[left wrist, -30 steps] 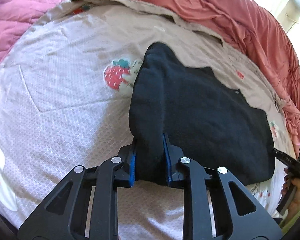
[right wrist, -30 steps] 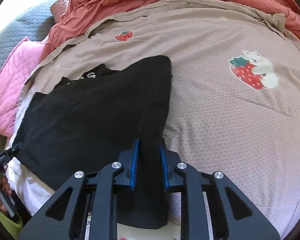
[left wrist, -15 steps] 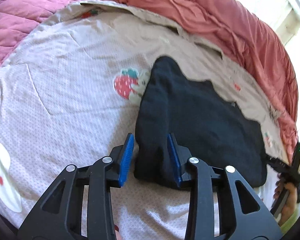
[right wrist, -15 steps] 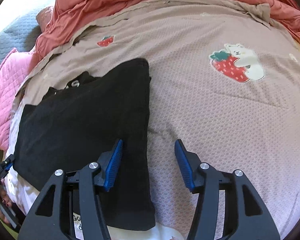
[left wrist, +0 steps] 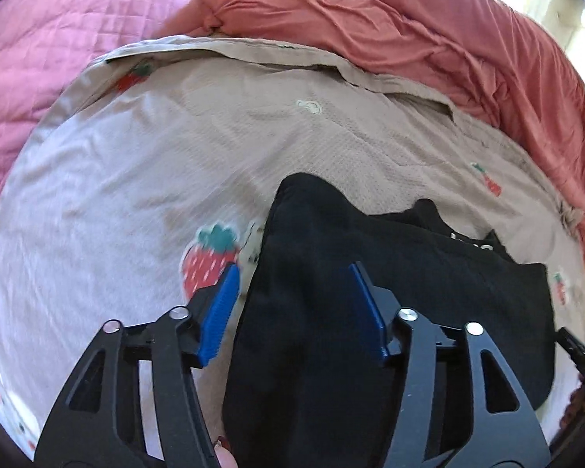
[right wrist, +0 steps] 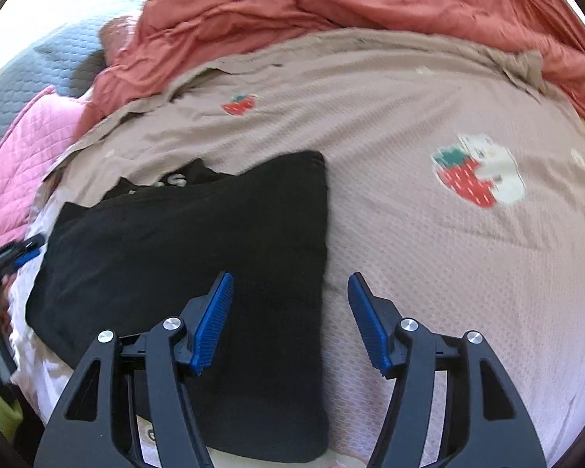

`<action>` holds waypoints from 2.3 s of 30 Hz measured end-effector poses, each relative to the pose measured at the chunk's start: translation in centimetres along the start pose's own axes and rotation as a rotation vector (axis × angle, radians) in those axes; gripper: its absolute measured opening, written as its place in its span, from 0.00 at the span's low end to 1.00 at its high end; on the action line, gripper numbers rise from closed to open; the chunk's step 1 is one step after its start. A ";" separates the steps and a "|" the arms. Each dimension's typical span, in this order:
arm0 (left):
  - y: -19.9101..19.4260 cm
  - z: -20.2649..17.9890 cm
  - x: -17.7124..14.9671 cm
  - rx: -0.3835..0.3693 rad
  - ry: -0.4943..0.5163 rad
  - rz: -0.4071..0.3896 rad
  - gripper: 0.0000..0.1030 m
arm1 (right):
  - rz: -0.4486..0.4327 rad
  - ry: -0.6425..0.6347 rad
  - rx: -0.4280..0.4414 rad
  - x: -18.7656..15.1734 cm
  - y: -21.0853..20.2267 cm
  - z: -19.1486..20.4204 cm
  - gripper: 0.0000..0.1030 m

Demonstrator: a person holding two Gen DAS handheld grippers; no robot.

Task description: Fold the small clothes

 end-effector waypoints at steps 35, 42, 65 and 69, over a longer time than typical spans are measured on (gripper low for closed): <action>-1.9 3.7 -0.7 0.150 -0.035 -0.068 0.29 | 0.095 -0.083 0.016 -1.1 1.9 2.0 0.65; -5.7 0.8 -4.4 0.098 0.035 -0.081 0.44 | 0.062 -0.103 0.033 -0.7 0.9 2.9 0.65; -4.2 0.5 -10.5 0.092 0.208 0.047 0.58 | 0.113 -0.217 -0.023 -4.3 1.0 6.6 0.81; -3.9 1.2 -10.8 0.067 0.189 0.056 0.59 | 0.106 -0.166 -0.040 -4.8 1.2 5.9 0.83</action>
Point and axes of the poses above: each gripper's, at about its wrist camera, not at the fingertips, and y roughly the way its jaws point, z to its left, x to its top, the point moved 4 cm from there along y, roughly the way its jaws point, and after that the axes turned 11 degrees about -y, right-handed, at the moved point
